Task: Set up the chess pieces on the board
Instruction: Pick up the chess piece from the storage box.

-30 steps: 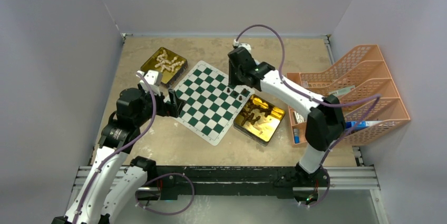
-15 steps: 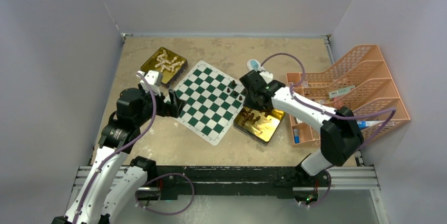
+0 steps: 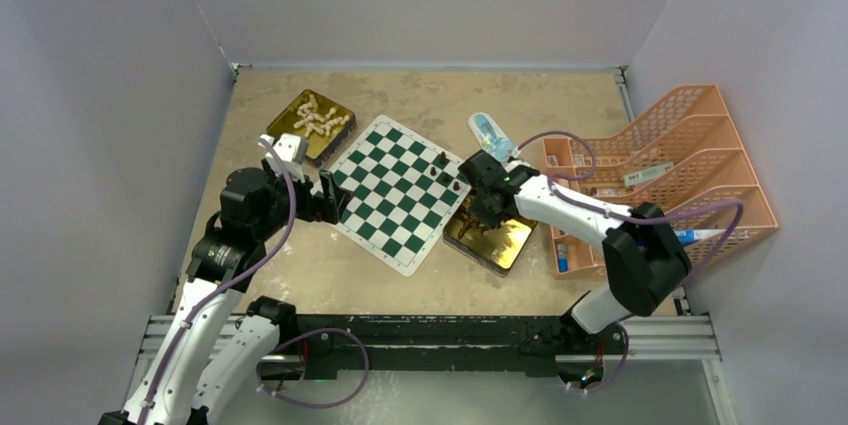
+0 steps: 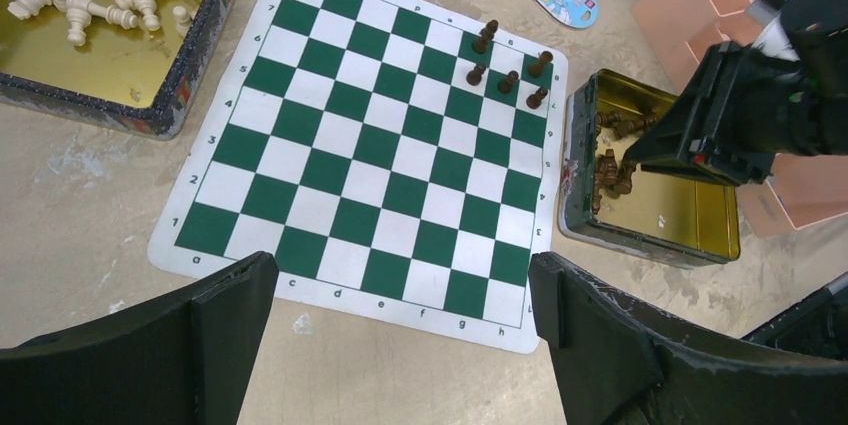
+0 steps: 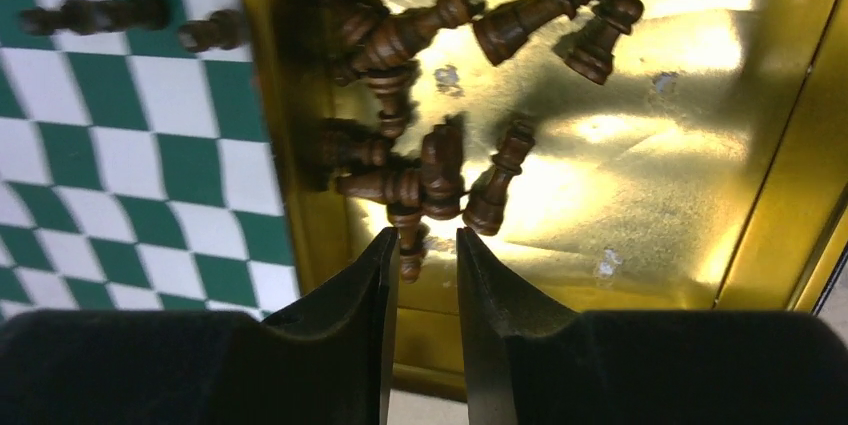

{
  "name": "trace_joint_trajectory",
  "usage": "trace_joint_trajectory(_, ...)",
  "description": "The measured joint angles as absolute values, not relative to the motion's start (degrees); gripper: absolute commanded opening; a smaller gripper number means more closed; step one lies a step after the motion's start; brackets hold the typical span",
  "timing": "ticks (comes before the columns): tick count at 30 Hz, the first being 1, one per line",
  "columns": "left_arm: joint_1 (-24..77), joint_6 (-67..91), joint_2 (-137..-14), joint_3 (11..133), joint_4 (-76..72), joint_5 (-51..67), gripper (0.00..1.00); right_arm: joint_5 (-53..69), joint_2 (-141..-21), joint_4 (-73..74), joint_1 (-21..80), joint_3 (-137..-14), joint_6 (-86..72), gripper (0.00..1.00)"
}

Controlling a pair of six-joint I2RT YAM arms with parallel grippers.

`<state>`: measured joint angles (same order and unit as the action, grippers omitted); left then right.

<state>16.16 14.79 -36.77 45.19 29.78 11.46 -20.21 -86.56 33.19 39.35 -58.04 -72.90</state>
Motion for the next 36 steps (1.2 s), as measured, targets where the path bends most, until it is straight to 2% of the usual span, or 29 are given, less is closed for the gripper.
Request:
trace_joint_trajectory(17,16.2,14.8,-36.7,45.1,29.9,11.3,0.97,-21.8,-91.7,31.4,37.8,-52.6,-79.0,0.28)
trace_joint_trajectory(25,16.2,14.7,-37.3,45.1,29.9,11.6,0.95,-22.4,-92.2,30.1,37.8,-52.7,-79.1,0.18)
trace_joint_trajectory(30,16.2,14.8,-37.5,45.1,29.9,11.7,0.93,-24.5,-91.9,30.3,37.8,-52.8,-78.8,0.07)
trace_joint_trajectory(36,16.2,15.7,-38.1,45.1,29.9,11.8,0.89,-27.4,-86.6,29.8,37.8,-52.8,-75.6,0.05)
